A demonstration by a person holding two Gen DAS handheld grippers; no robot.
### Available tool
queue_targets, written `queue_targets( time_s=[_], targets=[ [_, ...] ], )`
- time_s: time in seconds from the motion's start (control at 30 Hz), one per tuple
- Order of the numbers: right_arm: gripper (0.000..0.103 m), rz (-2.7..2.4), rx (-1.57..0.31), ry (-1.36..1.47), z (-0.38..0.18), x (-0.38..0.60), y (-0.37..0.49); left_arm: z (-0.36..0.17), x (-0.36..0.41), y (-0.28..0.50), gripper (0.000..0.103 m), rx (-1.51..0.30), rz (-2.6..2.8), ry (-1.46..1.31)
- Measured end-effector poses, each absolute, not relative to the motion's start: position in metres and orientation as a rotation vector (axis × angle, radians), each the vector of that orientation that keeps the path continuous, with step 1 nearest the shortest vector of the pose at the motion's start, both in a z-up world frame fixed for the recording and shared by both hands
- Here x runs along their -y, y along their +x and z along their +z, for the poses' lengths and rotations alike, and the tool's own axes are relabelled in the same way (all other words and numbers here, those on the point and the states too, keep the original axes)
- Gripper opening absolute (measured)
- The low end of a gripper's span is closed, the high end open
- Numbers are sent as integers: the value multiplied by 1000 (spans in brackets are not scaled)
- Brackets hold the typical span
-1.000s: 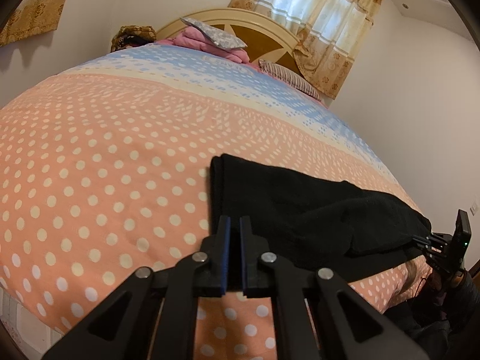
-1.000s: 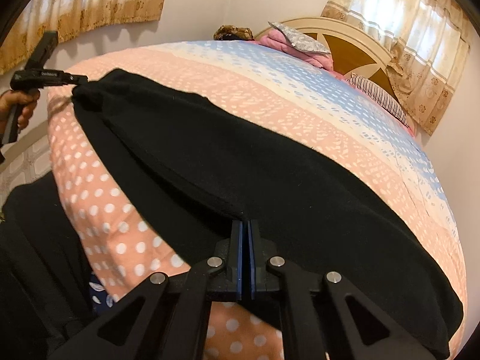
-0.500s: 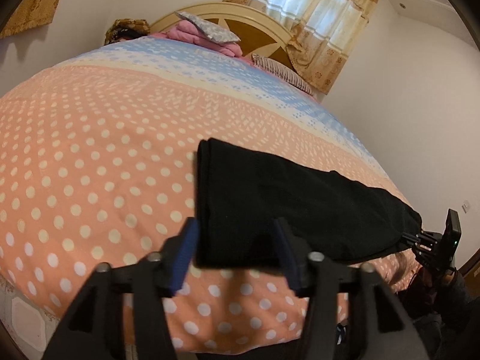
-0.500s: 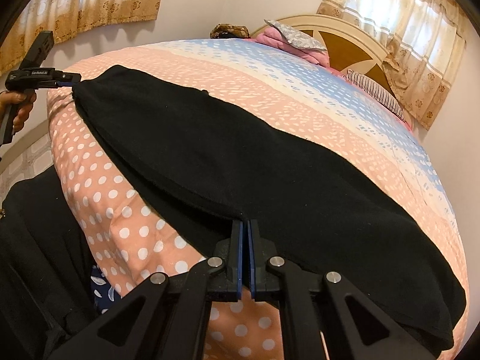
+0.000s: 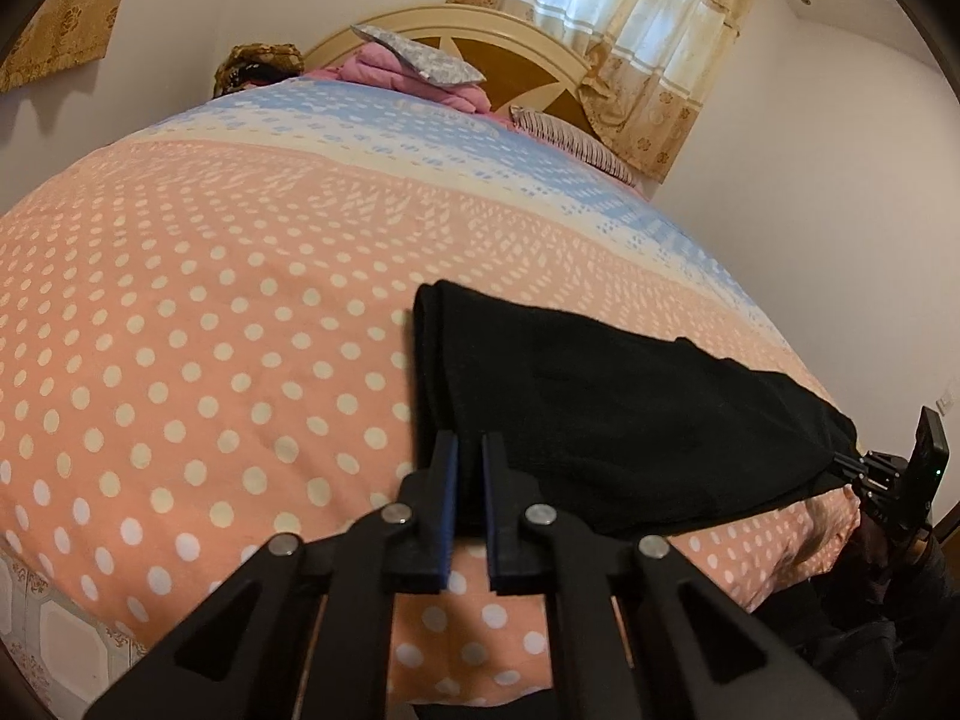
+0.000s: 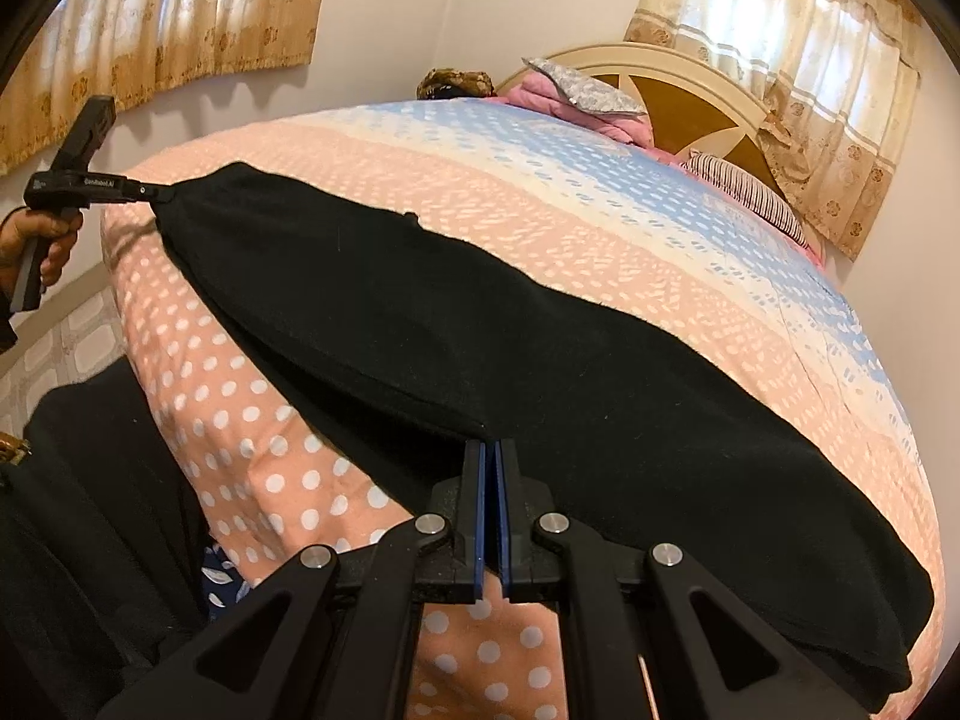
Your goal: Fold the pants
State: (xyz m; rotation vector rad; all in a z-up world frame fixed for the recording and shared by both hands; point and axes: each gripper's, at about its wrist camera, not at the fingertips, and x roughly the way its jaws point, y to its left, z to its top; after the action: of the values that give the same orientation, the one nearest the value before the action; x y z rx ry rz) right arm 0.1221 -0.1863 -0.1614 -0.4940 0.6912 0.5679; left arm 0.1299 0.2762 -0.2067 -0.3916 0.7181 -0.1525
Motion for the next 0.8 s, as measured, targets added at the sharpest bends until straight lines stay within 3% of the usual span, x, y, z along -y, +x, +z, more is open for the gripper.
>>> queue_targets(
  time_s=[0.3,0.43,0.47,0.5,0.57,0.7,0.8],
  targets=[
    [3,547,-750,-521,-198,185,127,-220,-280,132,8,-747,-145,-420],
    [7,550,-748,-504,-194,186,129,-218,-280,131,16,-756,-115,-389],
    [14,550,-749,-491,-193,188,129,-215,-282,129,16,-749,-107,-384],
    [32,548,-753,-483,-192,190,129,-212,-284,127,20,-740,-80,-372],
    [53,542,-752,-459,-187,199,125,-204,-288,122,26,-716,-37,-353],
    [54,514,-746,-369,-177,228,122,-182,-291,110,46,-633,50,-332],
    [54,445,-748,-266,-167,266,125,-164,-273,110,48,-589,20,-292]
  ],
)
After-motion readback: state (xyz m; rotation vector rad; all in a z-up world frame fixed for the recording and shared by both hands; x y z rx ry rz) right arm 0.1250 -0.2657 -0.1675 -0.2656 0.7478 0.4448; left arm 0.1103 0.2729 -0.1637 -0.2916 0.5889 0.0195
